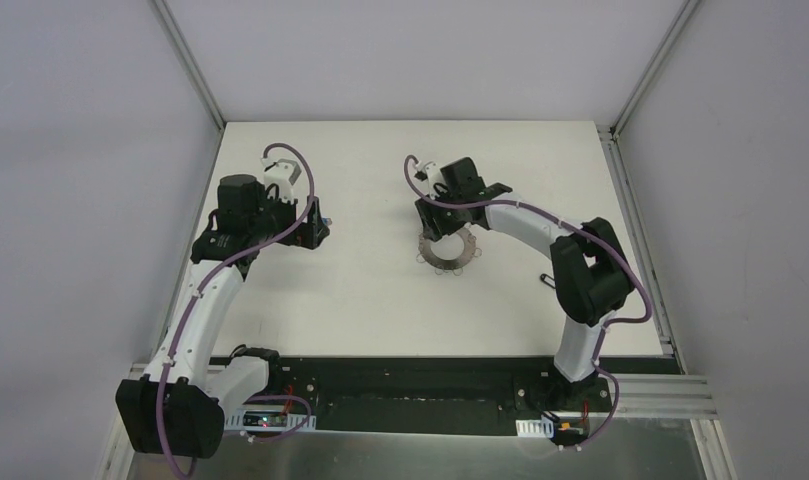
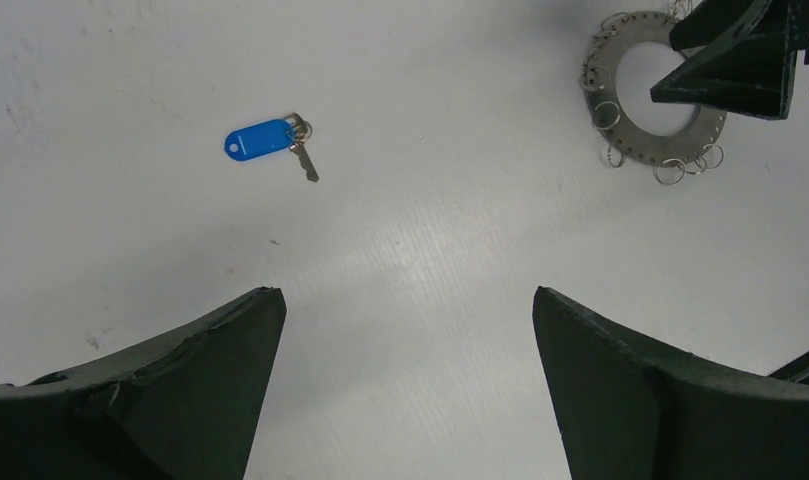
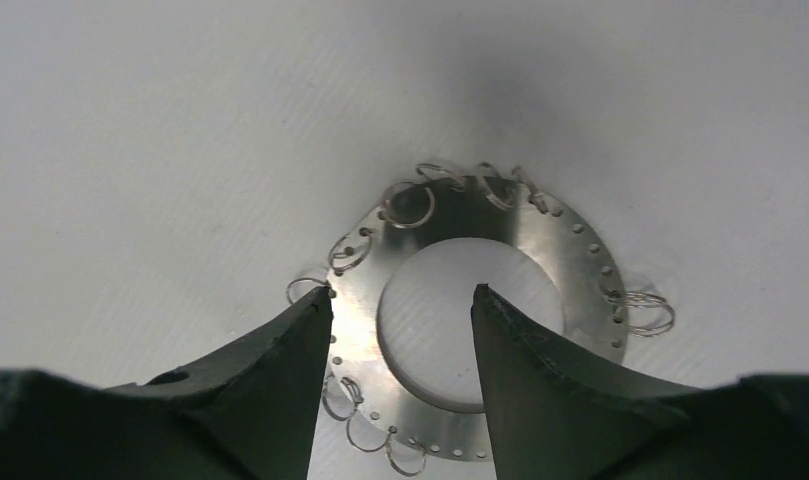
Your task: Put the keys on the keyring
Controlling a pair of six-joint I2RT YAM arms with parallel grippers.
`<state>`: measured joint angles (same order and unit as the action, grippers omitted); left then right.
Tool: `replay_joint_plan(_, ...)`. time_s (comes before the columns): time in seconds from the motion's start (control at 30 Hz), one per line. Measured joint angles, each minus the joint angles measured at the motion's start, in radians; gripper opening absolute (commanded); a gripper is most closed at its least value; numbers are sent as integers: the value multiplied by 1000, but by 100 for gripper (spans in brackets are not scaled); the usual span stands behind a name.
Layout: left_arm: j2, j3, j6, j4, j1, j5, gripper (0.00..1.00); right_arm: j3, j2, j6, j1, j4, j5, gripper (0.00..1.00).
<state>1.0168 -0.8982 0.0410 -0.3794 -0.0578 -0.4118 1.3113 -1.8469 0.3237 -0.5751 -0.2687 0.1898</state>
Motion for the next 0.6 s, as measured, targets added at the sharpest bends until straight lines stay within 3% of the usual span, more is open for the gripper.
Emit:
replay_joint_plan(0.3, -31, 19, 4, 0, 0, 0, 100, 0, -5, -29, -88, -10, 10, 52)
replay_joint_plan(0.6, -38, 24, 4, 0, 0, 0, 100, 10, -85, -117, -84, -34, -2, 44)
